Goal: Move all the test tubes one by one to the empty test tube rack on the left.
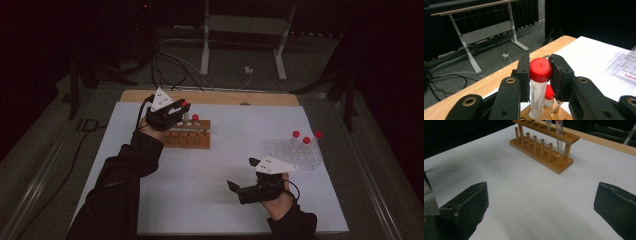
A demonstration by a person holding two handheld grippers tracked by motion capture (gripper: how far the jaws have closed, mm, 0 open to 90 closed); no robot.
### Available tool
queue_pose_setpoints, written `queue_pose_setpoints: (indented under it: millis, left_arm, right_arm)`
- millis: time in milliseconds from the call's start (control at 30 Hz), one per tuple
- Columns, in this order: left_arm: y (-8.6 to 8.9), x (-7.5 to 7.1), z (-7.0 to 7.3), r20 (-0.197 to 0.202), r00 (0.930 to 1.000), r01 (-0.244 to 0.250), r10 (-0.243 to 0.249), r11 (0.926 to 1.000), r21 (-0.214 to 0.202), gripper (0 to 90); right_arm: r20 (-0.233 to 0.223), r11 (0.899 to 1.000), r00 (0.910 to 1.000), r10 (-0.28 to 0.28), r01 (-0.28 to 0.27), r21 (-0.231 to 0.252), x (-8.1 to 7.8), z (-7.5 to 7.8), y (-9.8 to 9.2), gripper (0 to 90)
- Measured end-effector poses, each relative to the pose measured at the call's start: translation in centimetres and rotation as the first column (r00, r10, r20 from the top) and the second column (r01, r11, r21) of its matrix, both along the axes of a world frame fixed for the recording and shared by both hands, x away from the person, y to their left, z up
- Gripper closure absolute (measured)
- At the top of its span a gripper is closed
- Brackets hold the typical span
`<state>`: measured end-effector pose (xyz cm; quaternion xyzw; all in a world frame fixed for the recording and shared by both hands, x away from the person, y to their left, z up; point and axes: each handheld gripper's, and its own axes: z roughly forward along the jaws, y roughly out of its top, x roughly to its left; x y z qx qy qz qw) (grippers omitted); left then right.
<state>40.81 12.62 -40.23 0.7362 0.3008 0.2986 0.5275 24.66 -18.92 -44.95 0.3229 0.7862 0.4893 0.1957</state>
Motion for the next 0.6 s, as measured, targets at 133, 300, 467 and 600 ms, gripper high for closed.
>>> queue_pose_setpoints:
  millis: [133, 300, 467, 600]
  left_arm:
    - [0.0, 0.5, -0.9, -0.016, 0.9999, -0.005, 0.005, 1.0000, 0.005, 71.8]
    - [-0.2, 0.8, -1.9, -0.038, 0.9993, -0.003, 0.003, 0.9999, 0.012, 71.8]
    - [-0.5, 1.1, -2.9, -0.065, 0.9979, -0.003, 0.004, 0.9996, 0.029, 71.8]
    - [-0.7, 1.3, -3.5, -0.081, 0.9966, -0.006, 0.010, 0.9989, 0.046, 71.8]
  right_arm:
    - [0.000, 1.000, 1.0000, 0.001, -0.001, 0.002, 0.0, -0.1, 0.0, 0.0]
    - [-0.002, 1.000, 1.0000, 0.001, -0.001, 0.001, 0.1, -0.1, -0.1, 0.0]
    - [-0.007, 1.000, 1.0000, 0.004, -0.004, 0.002, 0.1, -0.2, -0.1, 0.0]
    - [-0.008, 1.000, 1.0000, 0.005, -0.005, 0.001, 0.1, -0.2, -0.1, 0.0]
